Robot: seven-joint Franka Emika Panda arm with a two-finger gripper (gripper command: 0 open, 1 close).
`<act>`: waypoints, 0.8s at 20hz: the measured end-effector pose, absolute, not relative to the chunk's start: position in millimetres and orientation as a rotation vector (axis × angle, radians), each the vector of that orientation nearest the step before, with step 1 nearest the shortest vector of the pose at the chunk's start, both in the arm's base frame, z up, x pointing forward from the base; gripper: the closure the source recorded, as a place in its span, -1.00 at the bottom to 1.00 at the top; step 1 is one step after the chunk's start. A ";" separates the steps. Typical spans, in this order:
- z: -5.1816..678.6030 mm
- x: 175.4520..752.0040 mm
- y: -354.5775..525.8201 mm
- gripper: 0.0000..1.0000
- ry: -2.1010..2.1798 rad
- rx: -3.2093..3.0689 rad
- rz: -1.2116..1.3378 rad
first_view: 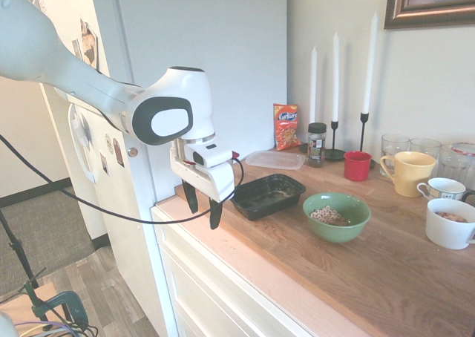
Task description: Pour the cereal into the box
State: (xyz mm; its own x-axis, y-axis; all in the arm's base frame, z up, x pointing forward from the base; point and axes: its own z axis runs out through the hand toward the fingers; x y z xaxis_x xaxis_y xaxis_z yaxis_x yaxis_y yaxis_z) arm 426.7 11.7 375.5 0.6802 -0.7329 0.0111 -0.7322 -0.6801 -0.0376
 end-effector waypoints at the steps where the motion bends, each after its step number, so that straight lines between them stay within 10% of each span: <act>1: 375.4 426.7 11.8 -1.00 1.243 -2.852 -0.039; 16: 456.3 546.6 -138.3 -1.00 1.472 -2.643 -0.229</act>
